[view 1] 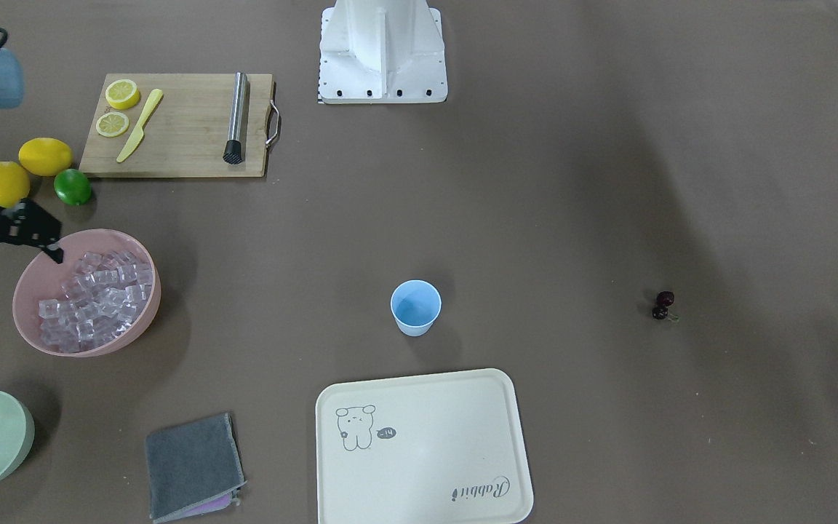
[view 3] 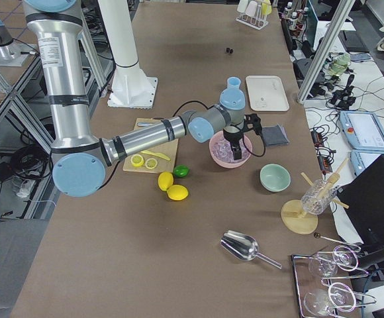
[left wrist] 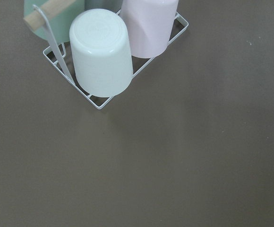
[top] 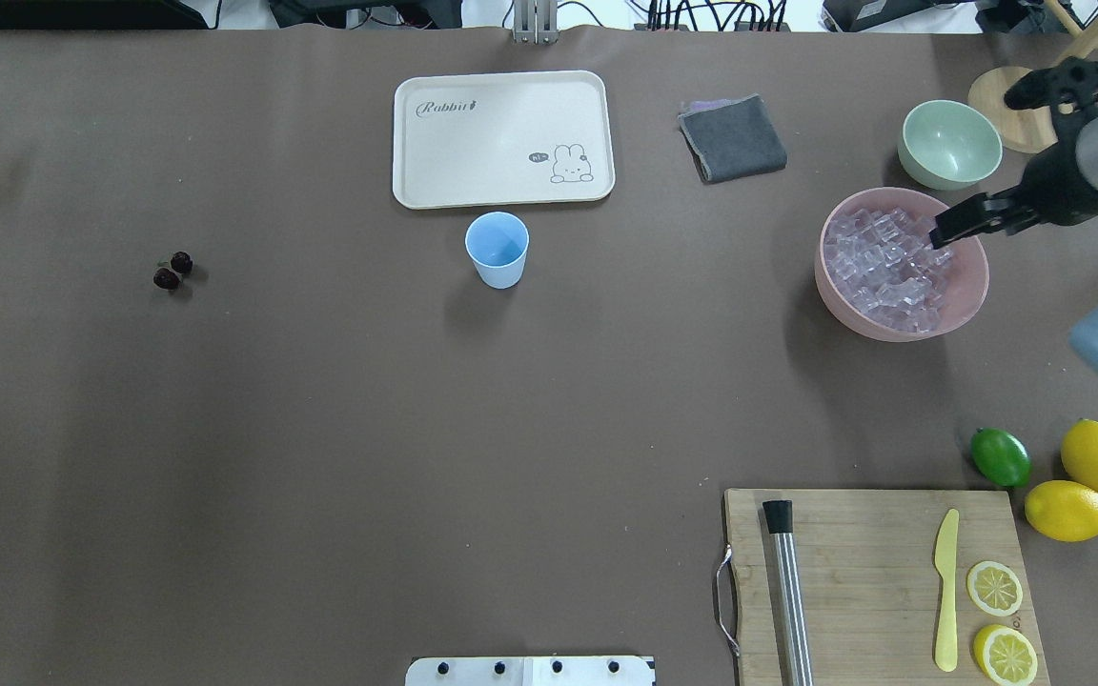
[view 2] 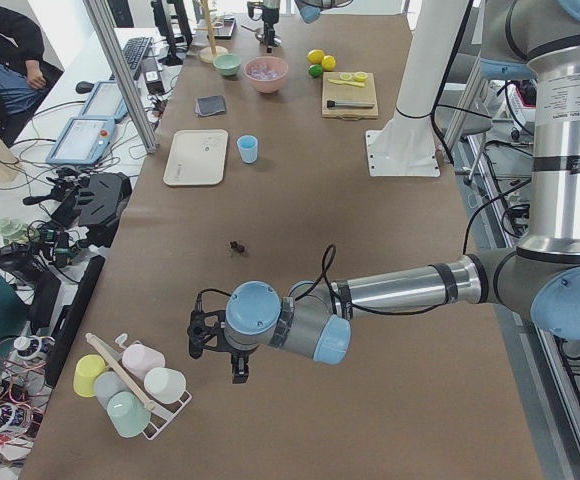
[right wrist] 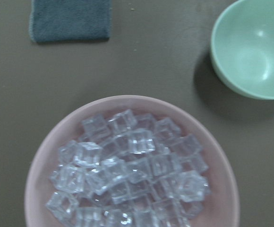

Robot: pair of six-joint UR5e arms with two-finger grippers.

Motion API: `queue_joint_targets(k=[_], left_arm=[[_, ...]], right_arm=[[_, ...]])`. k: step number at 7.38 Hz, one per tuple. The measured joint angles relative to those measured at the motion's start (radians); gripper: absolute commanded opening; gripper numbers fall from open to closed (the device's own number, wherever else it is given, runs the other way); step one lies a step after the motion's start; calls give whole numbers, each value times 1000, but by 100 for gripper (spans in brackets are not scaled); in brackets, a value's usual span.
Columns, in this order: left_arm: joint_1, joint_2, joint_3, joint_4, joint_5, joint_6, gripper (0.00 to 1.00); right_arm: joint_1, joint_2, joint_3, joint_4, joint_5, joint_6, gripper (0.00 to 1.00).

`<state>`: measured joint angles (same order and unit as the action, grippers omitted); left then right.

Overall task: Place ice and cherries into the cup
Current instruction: 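Move the right gripper over the pink bowl of ice cubes, then lower the right gripper into the bowl and grasp an ice cube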

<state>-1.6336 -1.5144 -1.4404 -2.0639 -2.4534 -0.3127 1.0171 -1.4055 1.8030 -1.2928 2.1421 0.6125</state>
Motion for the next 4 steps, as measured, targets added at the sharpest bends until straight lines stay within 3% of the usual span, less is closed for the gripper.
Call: queue_joint_targets(k=[2, 4], left_arm=[[-1, 3, -1, -1, -1, 0, 98], [-2, 6, 0, -1, -1, 2, 98]], right_arm=[[-83, 32, -27, 0, -79, -20, 93], [-76, 41, -35, -44, -131, -223, 91]])
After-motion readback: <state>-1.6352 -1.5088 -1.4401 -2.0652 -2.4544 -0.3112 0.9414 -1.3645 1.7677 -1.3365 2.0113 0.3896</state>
